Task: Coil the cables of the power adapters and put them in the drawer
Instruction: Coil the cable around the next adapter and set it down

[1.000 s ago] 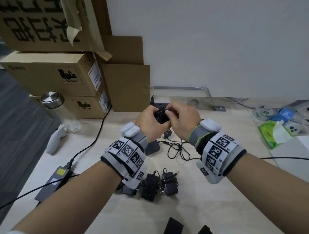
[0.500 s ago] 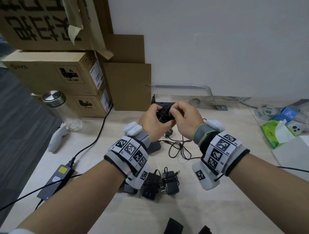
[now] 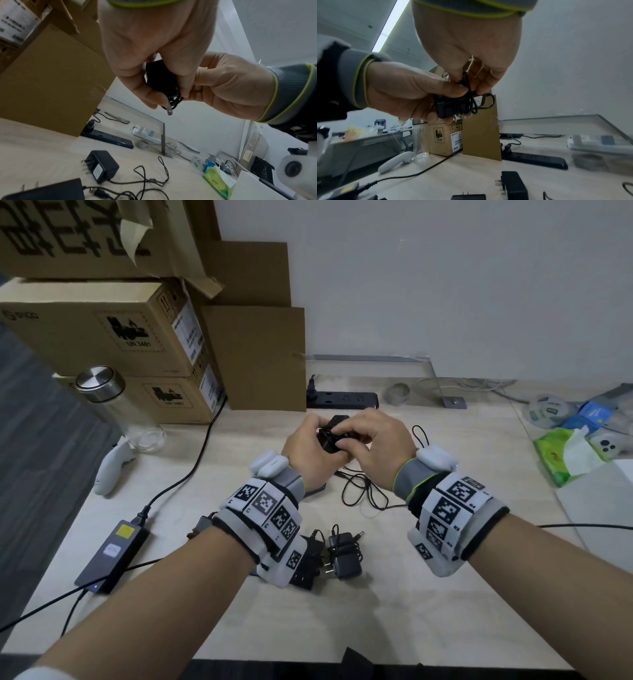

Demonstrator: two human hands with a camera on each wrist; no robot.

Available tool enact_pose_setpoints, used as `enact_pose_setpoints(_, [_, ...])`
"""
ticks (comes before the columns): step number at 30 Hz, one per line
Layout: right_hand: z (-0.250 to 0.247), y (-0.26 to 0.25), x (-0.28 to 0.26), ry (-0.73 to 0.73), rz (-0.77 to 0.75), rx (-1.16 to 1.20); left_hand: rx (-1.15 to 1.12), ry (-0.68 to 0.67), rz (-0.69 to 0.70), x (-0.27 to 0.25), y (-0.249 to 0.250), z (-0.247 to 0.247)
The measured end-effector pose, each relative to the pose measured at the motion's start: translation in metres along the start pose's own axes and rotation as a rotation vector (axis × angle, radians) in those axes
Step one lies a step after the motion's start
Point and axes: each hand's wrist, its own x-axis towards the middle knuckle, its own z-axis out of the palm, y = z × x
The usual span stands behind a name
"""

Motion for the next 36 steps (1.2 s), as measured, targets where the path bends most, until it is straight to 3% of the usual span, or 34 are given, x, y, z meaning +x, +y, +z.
enact_pose_setpoints(5, [0.001,0.005,-0.009,0.017,0.187,0.142,0.009,0.002,-0.049,-0.007,-0.006,0.009])
enact_pose_setpoints(10, [-0.002,0.004,-0.025,-0.024,0.132,0.086,0.109,-0.064,-0.087,-0.015,-0.012,0.017])
enact_pose_setpoints(13, [-0.008,0.006,-0.032,-0.100,0.189,0.016,0.149,-0.091,-0.095,-0.018,-0.014,0.025])
enact_pose_setpoints(17, [-0.014,0.020,-0.046,-0.092,0.215,0.037,0.118,-0.092,-0.164,-0.025,-0.021,0.044])
enact_pose_setpoints(23, [-0.018,0.052,-0.073,-0.083,0.276,0.152,-0.286,0.036,-0.405,-0.058,-0.036,0.107])
enact_pose_setpoints(26, [-0.018,0.073,-0.089,-0.079,0.407,0.170,-0.420,-0.076,-0.539,-0.072,-0.043,0.131])
enact_pose_setpoints(32, [-0.008,0.110,-0.124,-0.446,0.660,0.066,-0.480,-0.140,-0.641,-0.092,-0.047,0.165])
enact_pose_setpoints(34, [-0.001,0.120,-0.131,-0.486,0.695,0.052,-0.428,-0.192,-0.641,-0.097,-0.049,0.171])
enact_pose_setpoints(36, [0.009,0.128,-0.136,-0.481,0.728,0.037,-0.235,-0.243,-0.576,-0.102,-0.053,0.173])
